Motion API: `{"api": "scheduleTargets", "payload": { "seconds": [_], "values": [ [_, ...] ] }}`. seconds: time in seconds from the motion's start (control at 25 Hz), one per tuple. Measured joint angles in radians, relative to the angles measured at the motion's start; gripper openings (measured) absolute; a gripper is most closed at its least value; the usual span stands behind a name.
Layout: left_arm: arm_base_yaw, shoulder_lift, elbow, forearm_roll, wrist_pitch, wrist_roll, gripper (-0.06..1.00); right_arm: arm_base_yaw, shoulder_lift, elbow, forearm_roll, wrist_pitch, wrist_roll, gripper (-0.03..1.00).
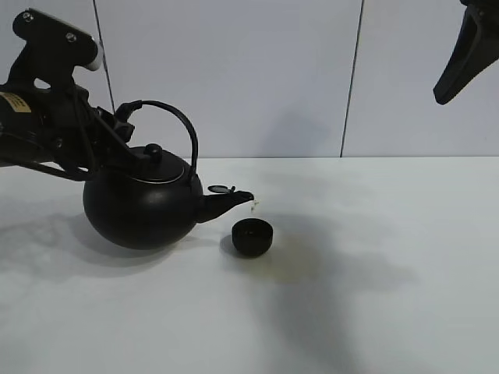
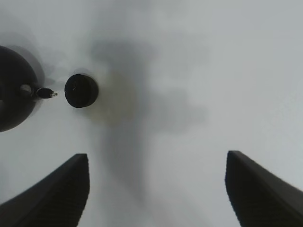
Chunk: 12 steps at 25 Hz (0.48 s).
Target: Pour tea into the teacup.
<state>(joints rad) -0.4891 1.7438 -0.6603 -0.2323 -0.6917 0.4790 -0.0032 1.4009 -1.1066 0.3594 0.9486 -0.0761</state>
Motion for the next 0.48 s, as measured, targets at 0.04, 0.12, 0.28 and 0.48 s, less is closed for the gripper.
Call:
{"api": "scheduleTargets", "payload": {
  "seconds": [0.04, 0.12, 0.28, 0.48],
  "values": [
    [0.0, 0.0, 0.0, 0.0, 0.0, 0.0, 0.12, 0.0, 0.0, 0.0, 0.0, 0.0, 0.0, 0.55],
    [0.0, 0.0, 0.0, 0.0, 0.0, 0.0, 0.12, 0.0, 0.0, 0.0, 0.0, 0.0, 0.0, 0.55],
    [0.0, 0.0, 0.0, 0.0, 0.0, 0.0, 0.12, 0.0, 0.0, 0.0, 0.0, 0.0, 0.0, 0.55],
    [0.0, 0.0, 0.0, 0.0, 0.001, -0.021, 0.12, 0.0, 0.0, 0.0, 0.0, 0.0, 0.0, 0.55]
  ]
}}
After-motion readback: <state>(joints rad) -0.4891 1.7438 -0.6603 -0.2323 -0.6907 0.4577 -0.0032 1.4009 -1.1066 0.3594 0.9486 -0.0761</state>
